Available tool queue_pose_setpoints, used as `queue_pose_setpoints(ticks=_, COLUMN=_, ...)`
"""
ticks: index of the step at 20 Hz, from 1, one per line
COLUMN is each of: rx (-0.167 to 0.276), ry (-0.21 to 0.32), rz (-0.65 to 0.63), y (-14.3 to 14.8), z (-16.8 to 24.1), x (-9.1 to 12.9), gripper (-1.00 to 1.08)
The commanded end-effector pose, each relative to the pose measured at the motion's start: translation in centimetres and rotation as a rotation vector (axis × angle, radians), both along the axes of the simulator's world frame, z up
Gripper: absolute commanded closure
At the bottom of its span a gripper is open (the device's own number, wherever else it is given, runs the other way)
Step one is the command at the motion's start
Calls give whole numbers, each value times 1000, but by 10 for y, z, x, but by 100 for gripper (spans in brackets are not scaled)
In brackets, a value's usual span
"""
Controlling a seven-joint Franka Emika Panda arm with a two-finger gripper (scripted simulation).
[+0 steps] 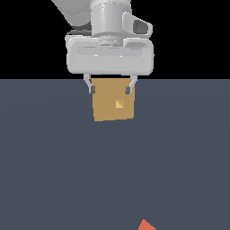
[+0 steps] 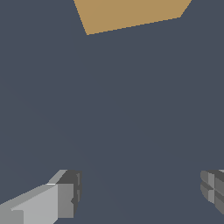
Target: Insert the peg into the horizontal hole in a box.
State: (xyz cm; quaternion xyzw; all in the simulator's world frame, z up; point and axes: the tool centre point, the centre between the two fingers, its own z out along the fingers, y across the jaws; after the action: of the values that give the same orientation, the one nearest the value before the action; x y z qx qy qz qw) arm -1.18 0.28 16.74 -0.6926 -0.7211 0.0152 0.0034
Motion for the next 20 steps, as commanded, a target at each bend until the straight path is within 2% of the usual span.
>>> queue_pose_setpoints(ticks=1, rx=0, ry=0, rz=0, y=0, z=0, x=0, gripper=-92)
queue_pose_setpoints(ticks=6, rx=0, ry=-1, rz=-31, y=-15, z=-5, x=4, gripper=-92)
queue_pose_setpoints(ticks=10, rx=-1, ry=-5, rz=-103, y=-49, z=-15, x=10, gripper=-92)
queue_pose_setpoints(ticks=14, rx=-1, ry=-10, rz=-217, y=-103, z=-31, x=16, gripper=-92)
queue_pose_setpoints(ticks=20, rx=0, ry=-20, rz=-444, y=-211, z=-63, x=8, gripper=-92)
